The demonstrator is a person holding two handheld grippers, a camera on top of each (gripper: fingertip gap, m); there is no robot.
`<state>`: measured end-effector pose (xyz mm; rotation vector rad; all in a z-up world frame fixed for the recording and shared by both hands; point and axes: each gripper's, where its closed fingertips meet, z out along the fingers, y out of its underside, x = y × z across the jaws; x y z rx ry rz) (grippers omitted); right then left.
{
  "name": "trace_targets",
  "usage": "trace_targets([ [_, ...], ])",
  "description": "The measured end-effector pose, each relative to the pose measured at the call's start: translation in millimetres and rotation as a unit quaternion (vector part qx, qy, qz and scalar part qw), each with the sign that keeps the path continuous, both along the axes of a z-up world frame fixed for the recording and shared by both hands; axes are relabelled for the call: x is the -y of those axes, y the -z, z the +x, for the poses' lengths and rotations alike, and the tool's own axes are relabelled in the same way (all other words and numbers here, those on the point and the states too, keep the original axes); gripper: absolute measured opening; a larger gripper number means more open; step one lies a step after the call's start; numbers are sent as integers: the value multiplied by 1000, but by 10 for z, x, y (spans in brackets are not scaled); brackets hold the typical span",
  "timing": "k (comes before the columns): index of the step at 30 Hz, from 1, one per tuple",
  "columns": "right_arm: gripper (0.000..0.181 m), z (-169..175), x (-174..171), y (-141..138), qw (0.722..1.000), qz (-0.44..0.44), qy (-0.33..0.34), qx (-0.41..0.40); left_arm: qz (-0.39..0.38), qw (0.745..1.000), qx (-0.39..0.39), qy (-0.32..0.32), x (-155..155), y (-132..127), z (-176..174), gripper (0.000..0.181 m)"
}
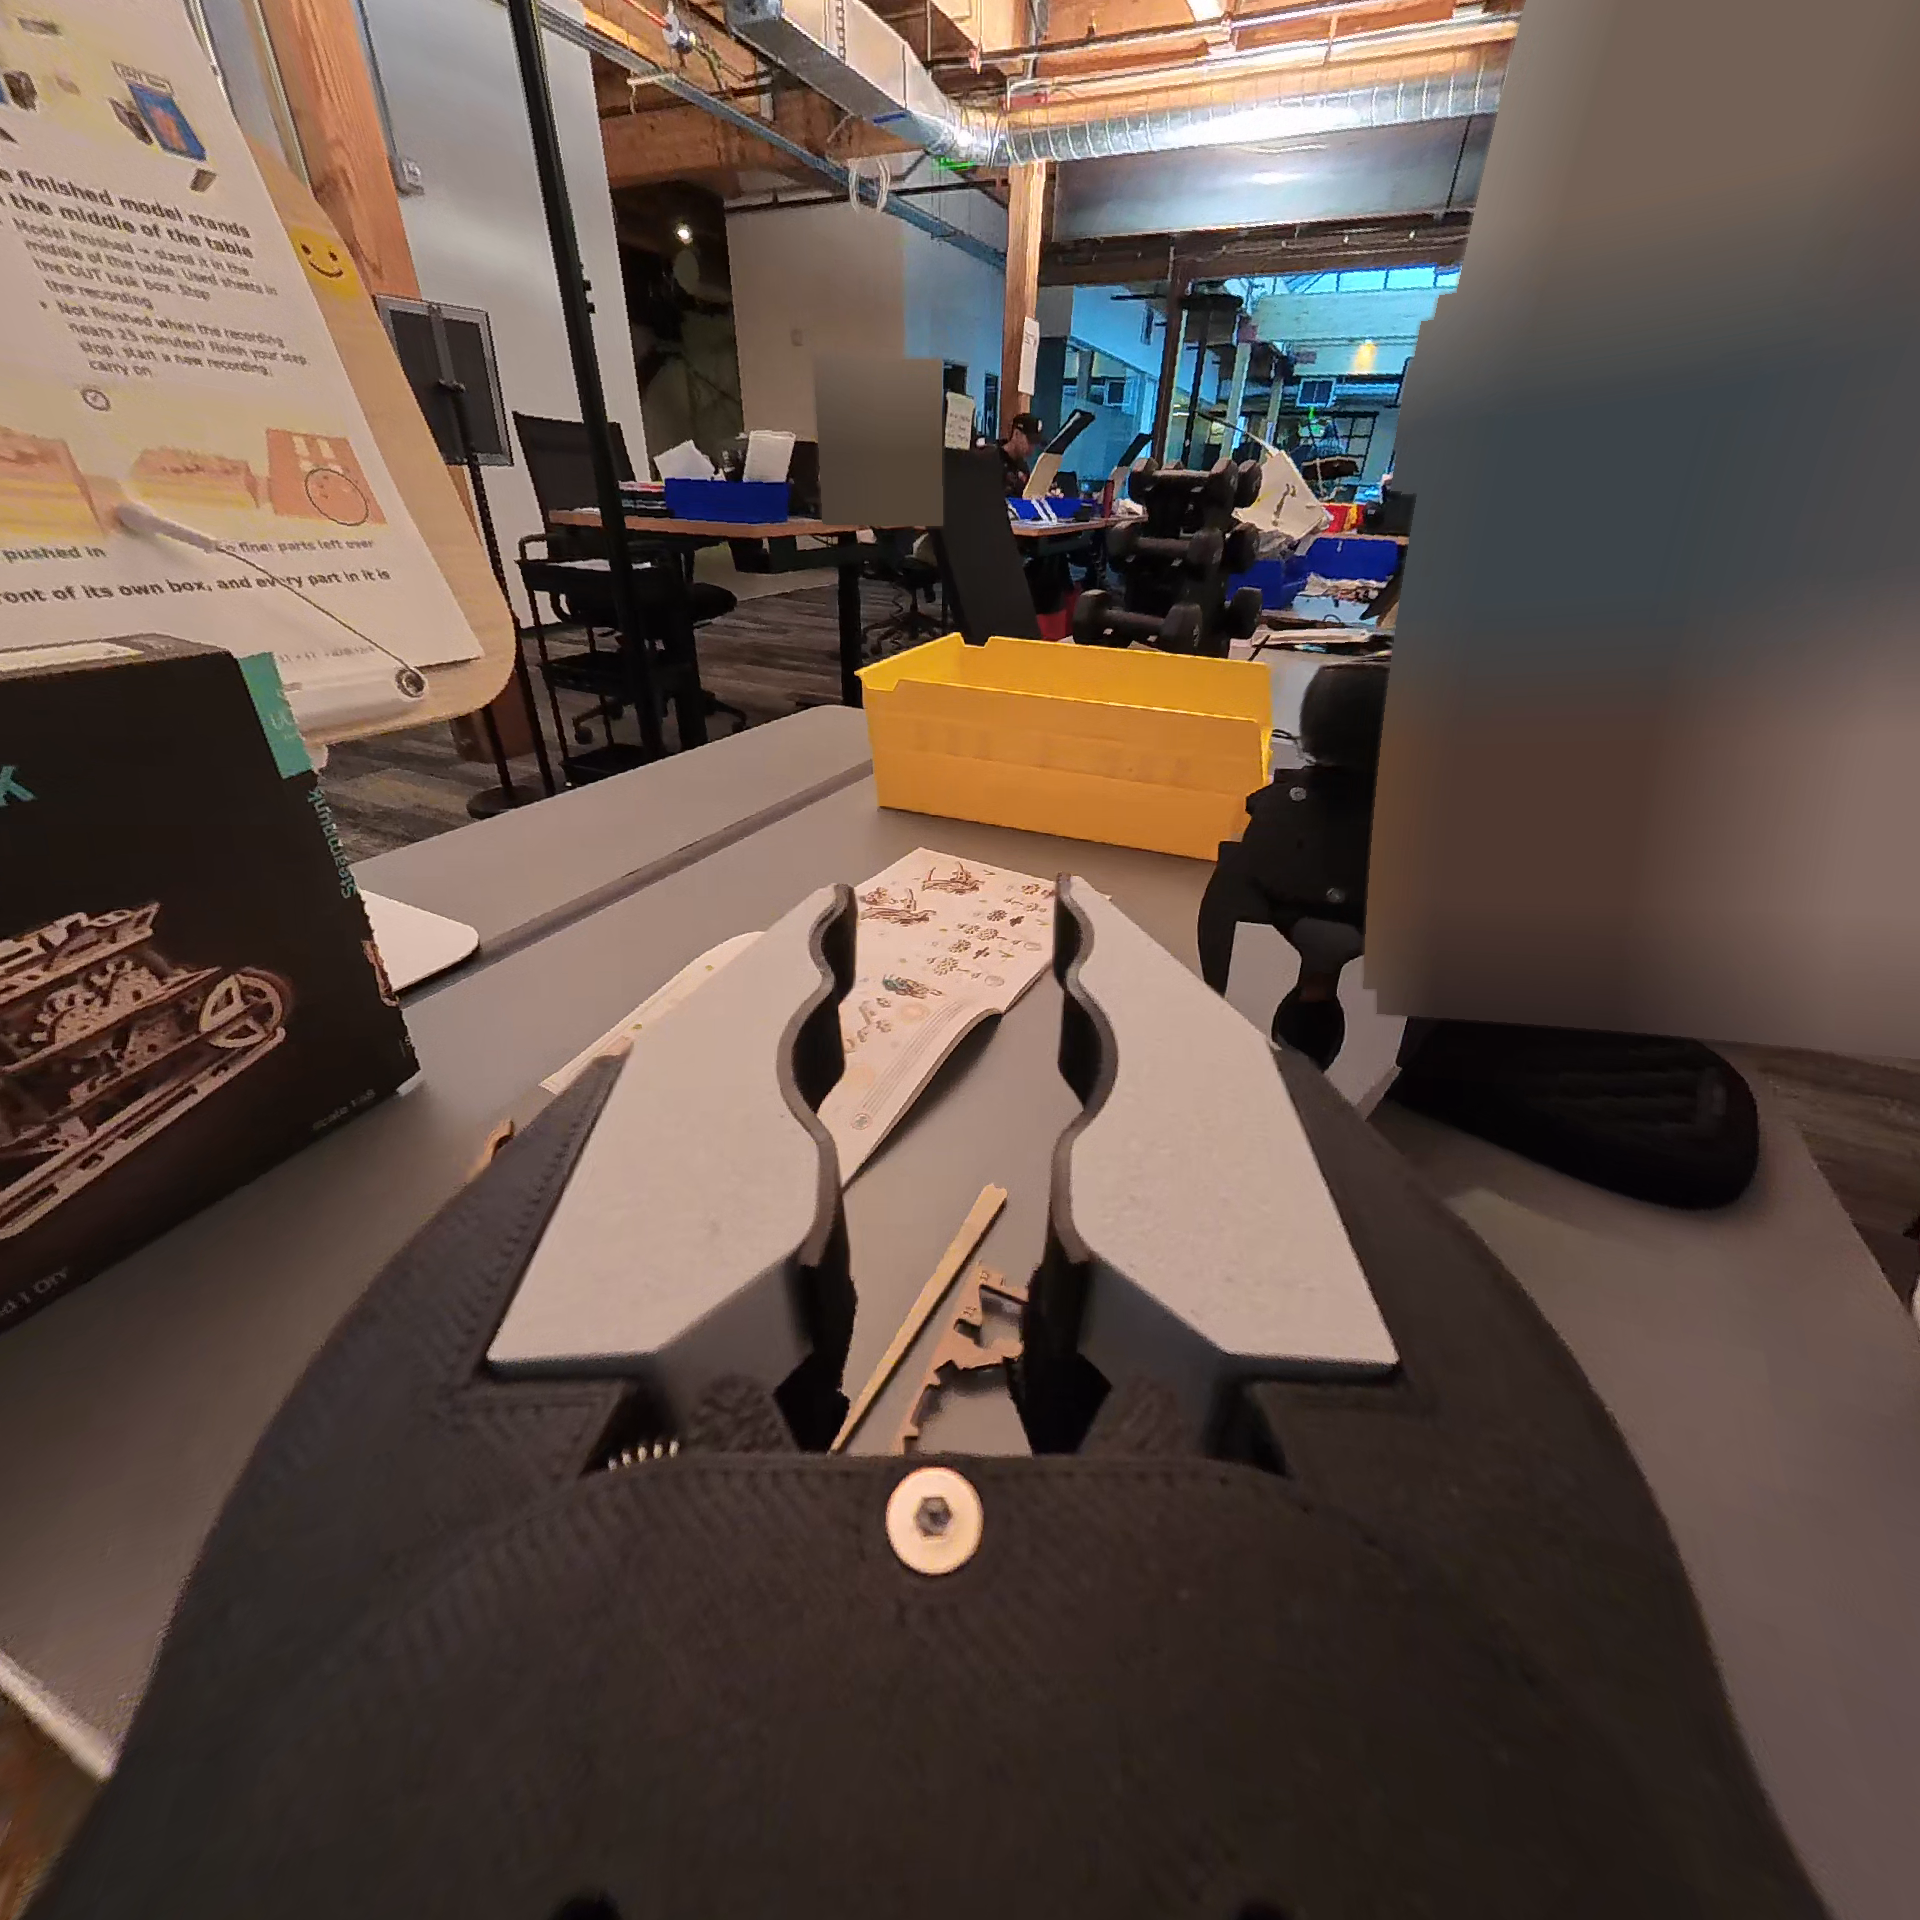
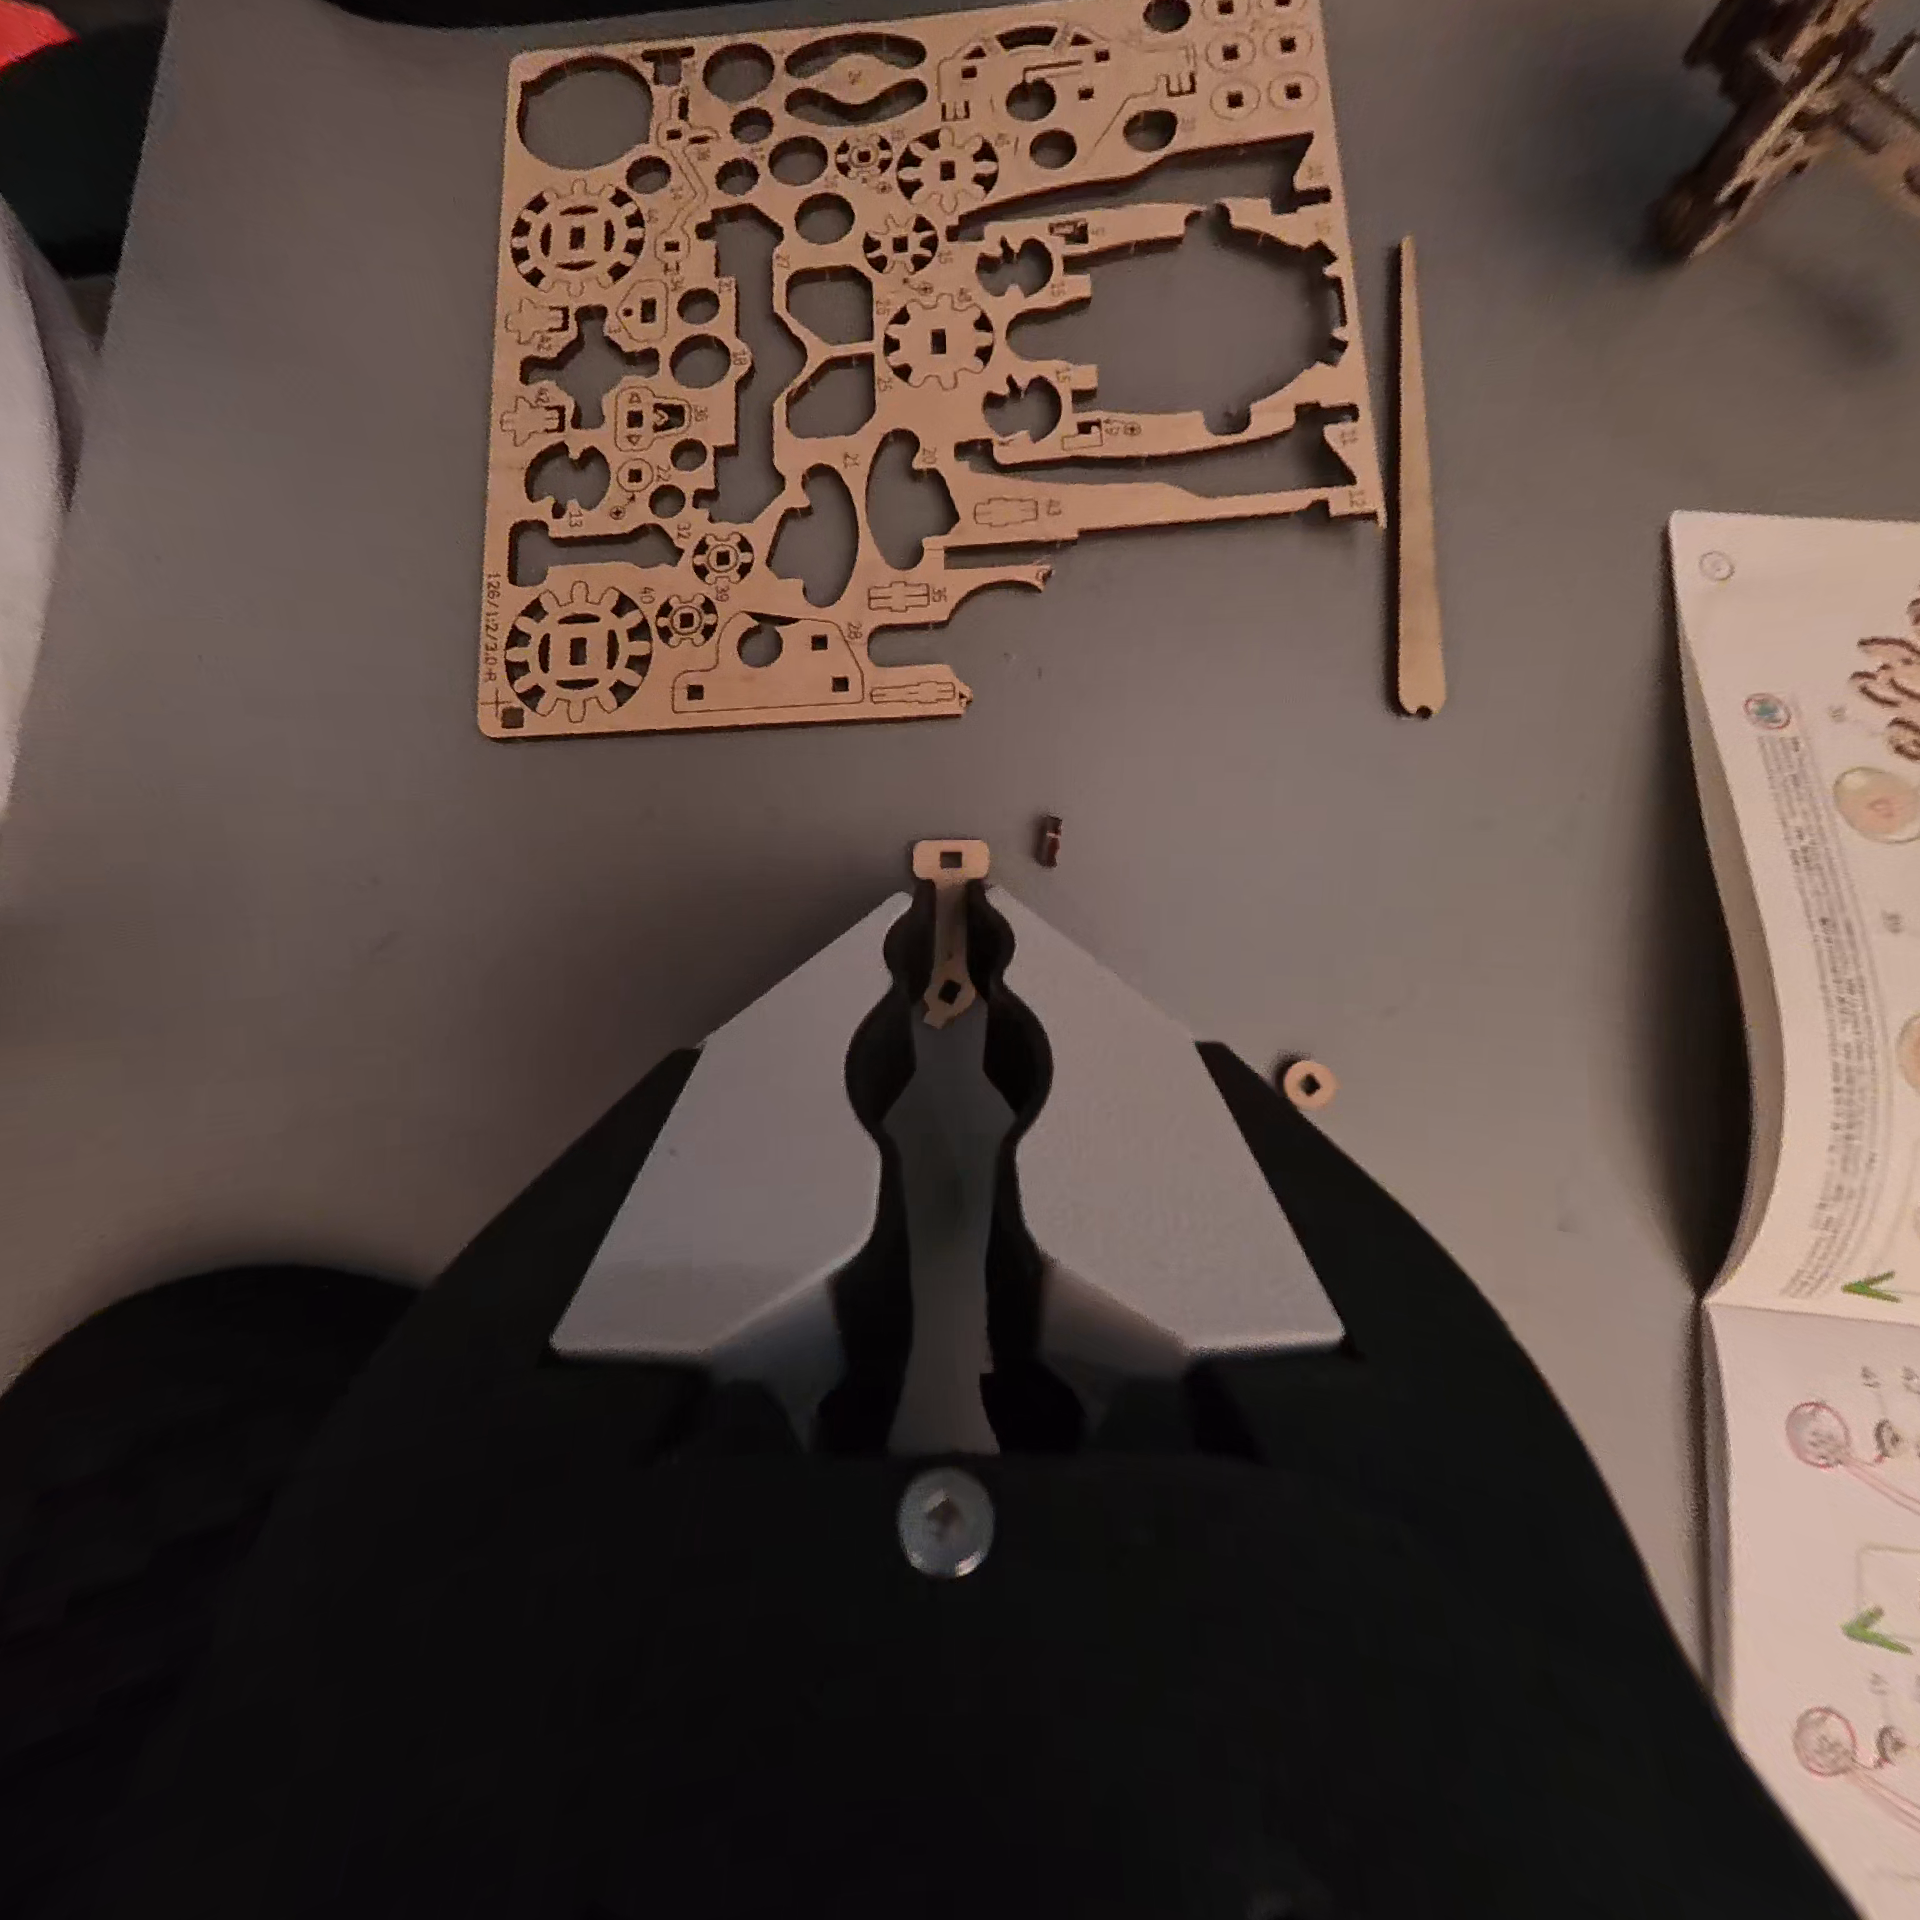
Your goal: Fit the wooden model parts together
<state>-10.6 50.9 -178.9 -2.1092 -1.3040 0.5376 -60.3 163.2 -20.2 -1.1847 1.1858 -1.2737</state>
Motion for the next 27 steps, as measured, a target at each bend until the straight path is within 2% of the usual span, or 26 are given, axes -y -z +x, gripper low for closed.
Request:
trace_targets([
  [2, 4, -16, -31, -39, 999, 33, -6, 10, -16, 1000, -4, 13, 36, 22, 25, 37],
  [4, 4, -76, -48, -229, 996, 87, -18, -8, -51, 998, -10, 37, 104, 48, 66, 41],
  [7, 4, -9, -291, -699, 972, 229, 33, -38, -116, 989, -54, 70, 214, 196, 166, 39],
  [10, 4, 69, -454, -899, 947, 307, 78, -48, -199, 971, -83, 103, 384, 318, 301, 37],
  [13, 4, 76, -540, -927, 936, 331, 106, -50, -259, 954, -86, 122, 495, 386, 411, 33],
  [17, 4, 32, -527, -994, 933, 337, 111, -65, -244, 959, -97, 110, 532, 465, 471, 28],
  [22, 4, 19, -530, -1020, 927, 351, 119, -64, -287, 941, -125, 131, 639, 561, 529, 23],
  [27, 4, -26, -521, -964, 930, 344, 112, -71, -310, 935, -114, 132, 625, 573, 570, 2],
])
